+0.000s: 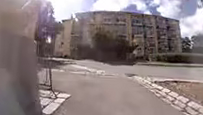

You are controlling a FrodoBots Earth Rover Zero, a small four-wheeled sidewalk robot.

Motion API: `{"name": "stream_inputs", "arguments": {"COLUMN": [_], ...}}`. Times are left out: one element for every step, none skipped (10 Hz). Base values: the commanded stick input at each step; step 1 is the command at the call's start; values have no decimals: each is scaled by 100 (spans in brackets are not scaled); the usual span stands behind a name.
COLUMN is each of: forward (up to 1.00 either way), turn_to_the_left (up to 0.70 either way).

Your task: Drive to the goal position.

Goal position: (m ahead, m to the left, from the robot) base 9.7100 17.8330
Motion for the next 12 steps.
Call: {"name": "stream_inputs", "arguments": {"forward": [85,85,85,85,85,85,85,85,85,85,85,85], "turn_to_the_left": [0,0,0,0,0,0,0,0,0,0,0,0]}}
